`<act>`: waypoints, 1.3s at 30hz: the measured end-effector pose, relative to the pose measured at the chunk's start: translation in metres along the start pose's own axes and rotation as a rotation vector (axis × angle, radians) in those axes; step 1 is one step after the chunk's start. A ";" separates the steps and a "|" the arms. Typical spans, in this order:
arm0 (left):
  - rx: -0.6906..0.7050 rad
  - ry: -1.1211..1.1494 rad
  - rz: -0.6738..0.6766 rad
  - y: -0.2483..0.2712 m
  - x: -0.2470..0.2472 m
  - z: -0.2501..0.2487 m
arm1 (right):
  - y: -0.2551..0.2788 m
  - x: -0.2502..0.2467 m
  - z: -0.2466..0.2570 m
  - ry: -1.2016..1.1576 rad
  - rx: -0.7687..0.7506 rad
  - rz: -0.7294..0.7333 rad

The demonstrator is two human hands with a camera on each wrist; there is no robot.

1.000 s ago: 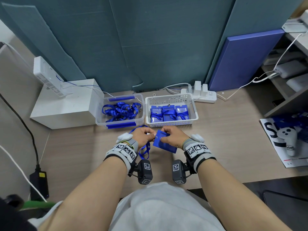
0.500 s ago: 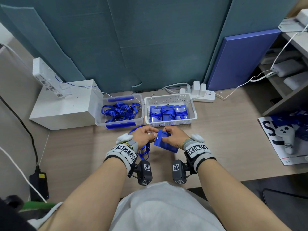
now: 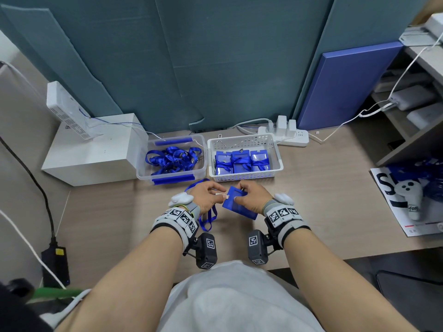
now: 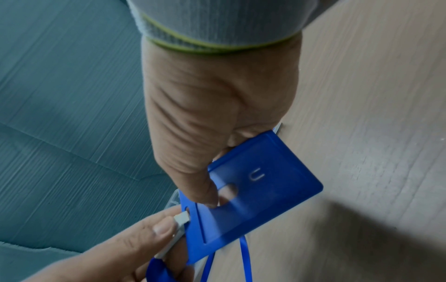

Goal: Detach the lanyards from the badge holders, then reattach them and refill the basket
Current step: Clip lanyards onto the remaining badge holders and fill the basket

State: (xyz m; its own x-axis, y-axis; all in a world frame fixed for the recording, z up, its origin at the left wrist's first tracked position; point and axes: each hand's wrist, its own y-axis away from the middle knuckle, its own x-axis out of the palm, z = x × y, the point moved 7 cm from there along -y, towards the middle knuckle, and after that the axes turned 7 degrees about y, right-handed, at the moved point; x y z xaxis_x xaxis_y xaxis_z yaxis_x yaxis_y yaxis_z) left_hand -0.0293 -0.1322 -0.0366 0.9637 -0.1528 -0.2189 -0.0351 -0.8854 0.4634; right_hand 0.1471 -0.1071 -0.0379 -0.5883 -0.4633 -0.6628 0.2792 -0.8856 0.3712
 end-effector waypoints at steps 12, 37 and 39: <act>0.026 -0.095 -0.028 -0.001 -0.002 0.000 | 0.001 0.003 0.005 0.100 0.012 0.036; 0.090 -0.276 -0.028 -0.001 0.000 -0.008 | 0.002 0.003 0.009 0.136 0.023 0.079; 0.077 -0.256 -0.027 0.000 -0.002 -0.011 | 0.000 0.004 0.010 0.147 0.019 0.081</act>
State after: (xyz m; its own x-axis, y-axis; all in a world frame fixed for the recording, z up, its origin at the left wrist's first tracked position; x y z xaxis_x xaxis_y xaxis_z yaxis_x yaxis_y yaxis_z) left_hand -0.0283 -0.1271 -0.0272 0.8666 -0.2261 -0.4449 -0.0399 -0.9201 0.3897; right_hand 0.1372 -0.1088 -0.0343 -0.4463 -0.5344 -0.7178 0.3063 -0.8449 0.4386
